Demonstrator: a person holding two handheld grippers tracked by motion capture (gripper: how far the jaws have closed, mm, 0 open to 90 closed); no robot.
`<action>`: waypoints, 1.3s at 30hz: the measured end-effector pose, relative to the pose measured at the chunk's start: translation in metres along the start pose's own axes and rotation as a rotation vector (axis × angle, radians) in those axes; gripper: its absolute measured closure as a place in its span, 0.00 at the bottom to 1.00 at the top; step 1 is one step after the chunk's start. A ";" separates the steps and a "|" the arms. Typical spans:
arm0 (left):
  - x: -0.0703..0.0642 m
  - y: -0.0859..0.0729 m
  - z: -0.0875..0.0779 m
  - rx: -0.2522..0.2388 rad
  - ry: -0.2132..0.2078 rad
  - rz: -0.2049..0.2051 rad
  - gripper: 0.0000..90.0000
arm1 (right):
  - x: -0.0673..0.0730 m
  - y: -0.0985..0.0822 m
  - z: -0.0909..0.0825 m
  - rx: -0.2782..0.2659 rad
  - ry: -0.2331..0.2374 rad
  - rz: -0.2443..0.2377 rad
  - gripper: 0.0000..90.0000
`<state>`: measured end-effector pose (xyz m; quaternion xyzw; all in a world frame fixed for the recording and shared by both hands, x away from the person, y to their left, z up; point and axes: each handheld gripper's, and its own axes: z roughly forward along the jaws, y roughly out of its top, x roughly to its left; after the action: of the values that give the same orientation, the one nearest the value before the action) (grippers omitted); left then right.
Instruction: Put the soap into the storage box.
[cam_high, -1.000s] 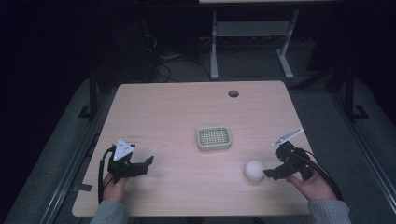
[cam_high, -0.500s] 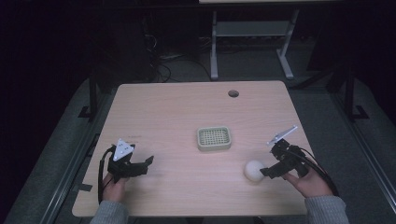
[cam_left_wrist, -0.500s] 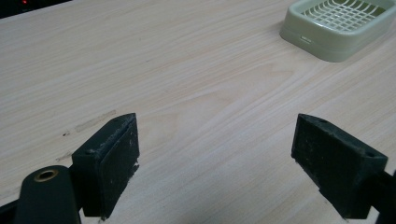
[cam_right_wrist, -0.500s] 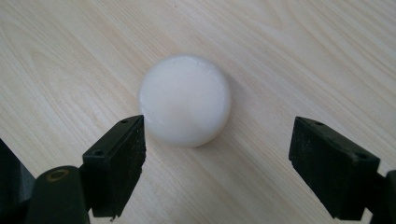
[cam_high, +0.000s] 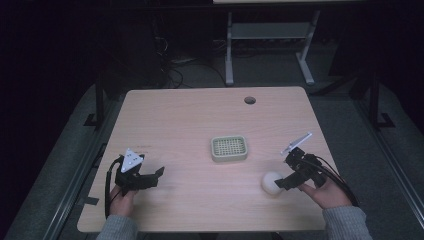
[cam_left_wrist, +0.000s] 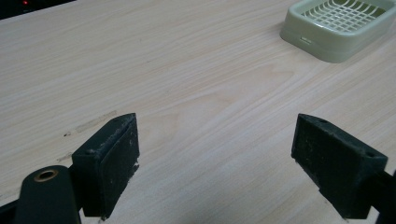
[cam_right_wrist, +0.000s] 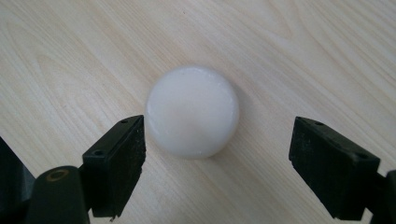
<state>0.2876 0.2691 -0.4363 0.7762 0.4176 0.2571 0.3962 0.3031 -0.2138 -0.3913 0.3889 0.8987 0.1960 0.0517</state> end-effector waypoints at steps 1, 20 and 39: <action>0.000 0.000 0.000 -0.001 0.000 -0.001 0.17 | 0.000 0.001 0.000 0.001 0.000 -0.008 0.20; 0.000 0.000 0.000 -0.011 0.000 -0.015 0.16 | 0.005 0.015 0.008 0.029 0.014 -0.045 0.20; 0.000 0.000 0.000 -0.013 -0.001 -0.012 0.17 | 0.008 0.023 0.023 0.066 0.031 -0.059 0.20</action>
<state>0.2874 0.2692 -0.4360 0.7714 0.4202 0.2570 0.4029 0.3183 -0.1866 -0.4029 0.3604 0.9165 0.1705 0.0308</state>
